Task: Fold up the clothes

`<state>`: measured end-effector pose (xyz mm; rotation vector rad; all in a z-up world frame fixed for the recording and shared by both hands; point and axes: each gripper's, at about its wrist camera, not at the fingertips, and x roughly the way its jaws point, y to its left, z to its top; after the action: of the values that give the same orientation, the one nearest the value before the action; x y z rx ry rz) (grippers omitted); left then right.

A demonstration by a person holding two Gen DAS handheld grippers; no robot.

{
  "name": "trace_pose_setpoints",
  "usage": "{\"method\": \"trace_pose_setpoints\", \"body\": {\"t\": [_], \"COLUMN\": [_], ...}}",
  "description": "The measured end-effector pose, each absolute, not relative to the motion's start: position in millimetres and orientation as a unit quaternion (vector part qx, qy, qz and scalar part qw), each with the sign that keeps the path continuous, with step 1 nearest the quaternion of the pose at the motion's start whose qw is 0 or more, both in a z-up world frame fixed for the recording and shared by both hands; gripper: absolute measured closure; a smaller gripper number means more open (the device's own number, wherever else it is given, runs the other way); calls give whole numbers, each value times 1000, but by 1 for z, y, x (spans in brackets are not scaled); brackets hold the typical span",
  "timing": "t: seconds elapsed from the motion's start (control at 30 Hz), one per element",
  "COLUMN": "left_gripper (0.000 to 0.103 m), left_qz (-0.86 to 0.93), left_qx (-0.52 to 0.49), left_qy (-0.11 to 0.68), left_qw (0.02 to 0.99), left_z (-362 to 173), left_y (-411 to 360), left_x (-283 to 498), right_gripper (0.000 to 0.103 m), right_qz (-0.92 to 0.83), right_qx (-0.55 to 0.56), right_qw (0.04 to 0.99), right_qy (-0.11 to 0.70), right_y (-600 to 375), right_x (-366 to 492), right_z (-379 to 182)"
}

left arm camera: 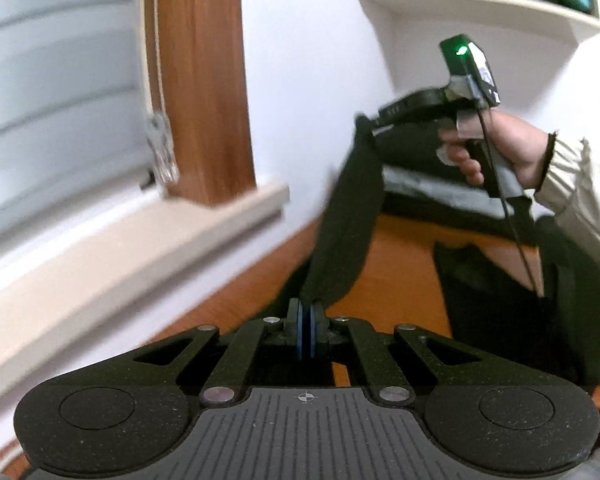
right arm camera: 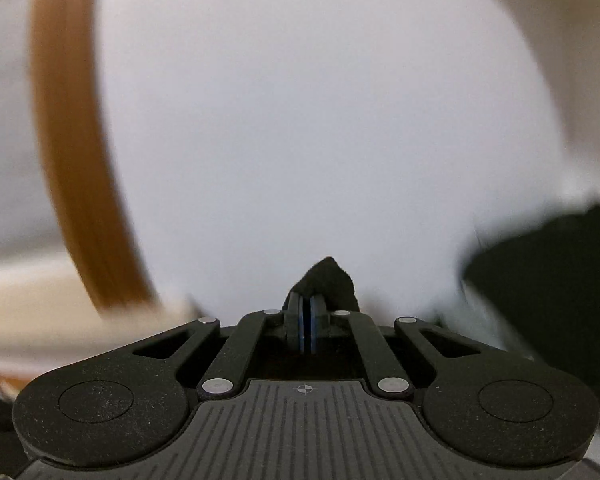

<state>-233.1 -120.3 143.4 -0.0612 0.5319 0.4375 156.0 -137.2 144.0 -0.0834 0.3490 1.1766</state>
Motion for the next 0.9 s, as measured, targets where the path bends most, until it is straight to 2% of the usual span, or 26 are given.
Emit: {"method": "trace_pose_setpoints", "body": {"t": [0.07, 0.1, 0.17, 0.23, 0.3, 0.33, 0.4, 0.5, 0.53, 0.57, 0.73, 0.9], "left_gripper": [99, 99, 98, 95, 91, 82, 75, 75, 72, 70, 68, 68], "left_qz": [204, 199, 188, 177, 166, 161, 150, 171, 187, 206, 284, 311], "left_qx": [-37, -41, -49, -56, -64, -68, -75, -80, -81, -80, -86, -104], "left_qy": [266, 270, 280, 289, 298, 302, 311, 306, 307, 310, 322, 323], "left_qw": [941, 941, 940, 939, 938, 937, 936, 933, 930, 925, 899, 888], "left_z": [137, 132, 123, 114, 104, 100, 90, 91, 90, 88, 78, 75], "left_y": [-124, -126, -130, -133, -137, -139, -143, -122, -111, -100, -36, 13], "left_x": [-228, -224, -216, -209, -201, -197, -190, -203, -208, -213, -247, -284], "right_gripper": [99, 99, 98, 92, 90, 87, 85, 74, 66, 63, 63, 63], "right_qz": [546, 537, 514, 459, 418, 418, 427, 474, 497, 520, 591, 609], "right_qx": [-29, -44, -105, -143, -135, -129, -126, -130, -133, -138, -199, -233], "right_qw": [824, 825, 806, 813, 828, 828, 829, 814, 802, 789, 736, 720], "right_qy": [148, 168, 274, 329, 348, 350, 339, 310, 304, 298, 265, 238], "right_y": [-155, -165, -176, -191, -206, -209, -207, -198, -193, -188, -156, -148], "right_x": [162, 171, 203, 227, 243, 247, 246, 226, 215, 203, 138, 126], "right_z": [150, 142, 97, 53, 34, 34, 39, 48, 46, 43, 11, -10]}}
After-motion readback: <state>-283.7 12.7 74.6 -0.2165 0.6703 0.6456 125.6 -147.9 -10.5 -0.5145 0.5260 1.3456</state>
